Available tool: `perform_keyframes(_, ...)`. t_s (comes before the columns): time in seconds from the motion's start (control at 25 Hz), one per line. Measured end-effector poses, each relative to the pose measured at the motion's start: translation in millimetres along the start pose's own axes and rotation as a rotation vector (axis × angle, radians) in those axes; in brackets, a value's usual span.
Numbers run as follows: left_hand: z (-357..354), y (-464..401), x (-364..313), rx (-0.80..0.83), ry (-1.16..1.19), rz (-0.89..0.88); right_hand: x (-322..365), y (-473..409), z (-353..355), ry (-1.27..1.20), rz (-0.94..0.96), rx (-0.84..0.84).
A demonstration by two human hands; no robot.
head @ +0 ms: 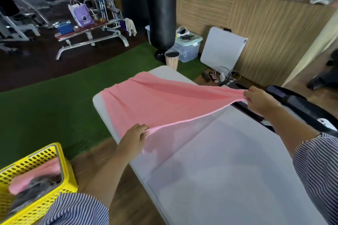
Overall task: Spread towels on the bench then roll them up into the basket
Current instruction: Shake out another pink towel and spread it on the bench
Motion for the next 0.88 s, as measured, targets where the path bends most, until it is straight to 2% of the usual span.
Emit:
perform_keyframes(0.24,-36,57,-59,0.079,-0.042,-0.03,-70,67,12,0.021,-0.087,-0.01)
perform_keyframes(0.44,-34,99,-67,0.09,-0.025,-0.012,-63,116,3,0.015,-0.056,0.019)
perform_keyframes(0.68,-56,149,-61,0.184,0.116,0.119,-60,157,6,0.059,0.003,0.104)
perform_keyframes(0.88,-89,181,-93,0.11,0.125,0.141,-92,186,-4,0.042,0.036,0.191)
Point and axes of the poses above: each hand's wrist, its own y-axis away from the middle knuckle, its own z-axis out of the back of the hand, x = y × z, the point moved 9 cm from there along -y, towards the middle knuckle
